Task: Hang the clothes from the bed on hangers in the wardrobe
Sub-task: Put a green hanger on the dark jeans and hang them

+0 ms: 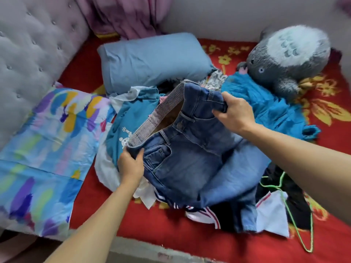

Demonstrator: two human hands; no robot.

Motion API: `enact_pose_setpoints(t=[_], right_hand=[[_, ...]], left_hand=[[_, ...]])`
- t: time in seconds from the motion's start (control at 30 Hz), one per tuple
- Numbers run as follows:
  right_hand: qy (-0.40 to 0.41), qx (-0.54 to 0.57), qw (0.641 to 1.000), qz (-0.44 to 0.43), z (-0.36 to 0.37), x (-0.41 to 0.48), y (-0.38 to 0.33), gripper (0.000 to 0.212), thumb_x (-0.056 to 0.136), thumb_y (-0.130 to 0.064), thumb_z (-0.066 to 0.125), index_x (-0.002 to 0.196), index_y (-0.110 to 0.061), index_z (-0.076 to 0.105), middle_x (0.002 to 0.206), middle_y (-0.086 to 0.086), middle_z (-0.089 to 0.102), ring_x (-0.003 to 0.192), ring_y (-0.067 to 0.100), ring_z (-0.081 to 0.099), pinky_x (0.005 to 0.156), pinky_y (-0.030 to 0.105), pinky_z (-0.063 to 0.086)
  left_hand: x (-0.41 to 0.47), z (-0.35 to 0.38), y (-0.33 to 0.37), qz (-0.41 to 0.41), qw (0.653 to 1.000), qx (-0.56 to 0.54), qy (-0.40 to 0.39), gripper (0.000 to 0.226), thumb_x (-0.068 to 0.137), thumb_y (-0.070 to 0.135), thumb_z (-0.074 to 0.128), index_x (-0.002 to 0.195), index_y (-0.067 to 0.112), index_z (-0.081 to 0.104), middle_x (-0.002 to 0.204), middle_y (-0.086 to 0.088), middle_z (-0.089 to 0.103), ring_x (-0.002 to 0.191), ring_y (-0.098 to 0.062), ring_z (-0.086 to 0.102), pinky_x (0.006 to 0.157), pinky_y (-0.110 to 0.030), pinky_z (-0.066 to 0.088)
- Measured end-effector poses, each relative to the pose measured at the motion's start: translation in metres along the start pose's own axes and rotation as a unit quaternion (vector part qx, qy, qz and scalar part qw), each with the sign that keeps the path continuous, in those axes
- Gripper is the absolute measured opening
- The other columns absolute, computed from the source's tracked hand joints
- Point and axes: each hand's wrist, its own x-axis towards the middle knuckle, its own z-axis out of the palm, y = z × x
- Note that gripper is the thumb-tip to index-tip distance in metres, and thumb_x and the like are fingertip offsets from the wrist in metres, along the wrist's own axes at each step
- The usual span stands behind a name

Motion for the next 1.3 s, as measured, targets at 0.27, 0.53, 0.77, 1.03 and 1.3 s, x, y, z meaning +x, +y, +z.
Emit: enact_pose_setpoints(t=[0.27, 0.53, 0.77, 1.03, 1.3], right_hand=[[0.162, 0.063, 0.985, 0.011, -0.16, -0.09, -0.03, 0.037, 0.086, -0.05, 0.063, 0.096, -0.014, 0.069, 0.094, 0.018, 0.07, 0.091, 0.038, 0.063, 0.072, 0.038, 0.044], [0.254, 0.18, 0.95, -0.003, -0.288, -0.225, -0.05, 0.034, 0.081, -0.052, 0.065, 0.071, -0.02, 0.058, 0.07, 0.001, 0.059, 0.07, 0.022, 0.055, 0.061, 0.033, 0.037], [0.285, 0.264, 0.921, -0.018, -0.363, -0.295, -0.083, 0.035, 0.074, -0.05, 0.072, 0.059, -0.021, 0.06, 0.058, -0.004, 0.057, 0.058, 0.015, 0.053, 0.057, 0.039, 0.044], [0.324, 0.312, 0.892, -0.049, -0.416, -0.324, -0.108, 0.025, 0.066, -0.047, 0.073, 0.063, -0.023, 0.068, 0.066, -0.003, 0.068, 0.065, 0.016, 0.064, 0.065, 0.045, 0.054], [0.178, 0.283, 0.94, 0.071, -0.396, -0.278, -0.084, 0.039, 0.054, -0.054, 0.076, 0.066, -0.017, 0.07, 0.077, -0.002, 0.072, 0.077, 0.021, 0.069, 0.079, 0.042, 0.058]], left_hand=[[-0.065, -0.095, 0.11, 0.18, 0.977, -0.067, 0.096, 0.029, 0.086, 0.015, 0.067, 0.11, -0.001, 0.063, 0.109, -0.02, 0.068, 0.103, -0.031, 0.064, 0.081, -0.028, 0.044], [-0.184, -0.216, 0.171, 0.282, 0.934, -0.116, 0.184, 0.031, 0.086, 0.021, 0.065, 0.109, 0.001, 0.065, 0.108, -0.019, 0.069, 0.101, -0.03, 0.065, 0.088, -0.035, 0.048], [-0.255, -0.291, 0.223, 0.323, 0.908, -0.136, 0.231, 0.031, 0.087, 0.022, 0.063, 0.107, -0.002, 0.062, 0.107, -0.02, 0.067, 0.098, -0.03, 0.064, 0.087, -0.035, 0.047], [-0.282, -0.351, 0.27, 0.332, 0.894, -0.16, 0.257, 0.037, 0.079, 0.035, 0.064, 0.098, 0.003, 0.064, 0.099, -0.016, 0.069, 0.091, -0.03, 0.065, 0.083, -0.04, 0.052], [-0.232, -0.311, 0.263, 0.269, 0.946, -0.081, 0.162, 0.027, 0.082, 0.028, 0.07, 0.095, 0.005, 0.068, 0.099, -0.015, 0.07, 0.091, -0.029, 0.066, 0.082, -0.039, 0.051]])
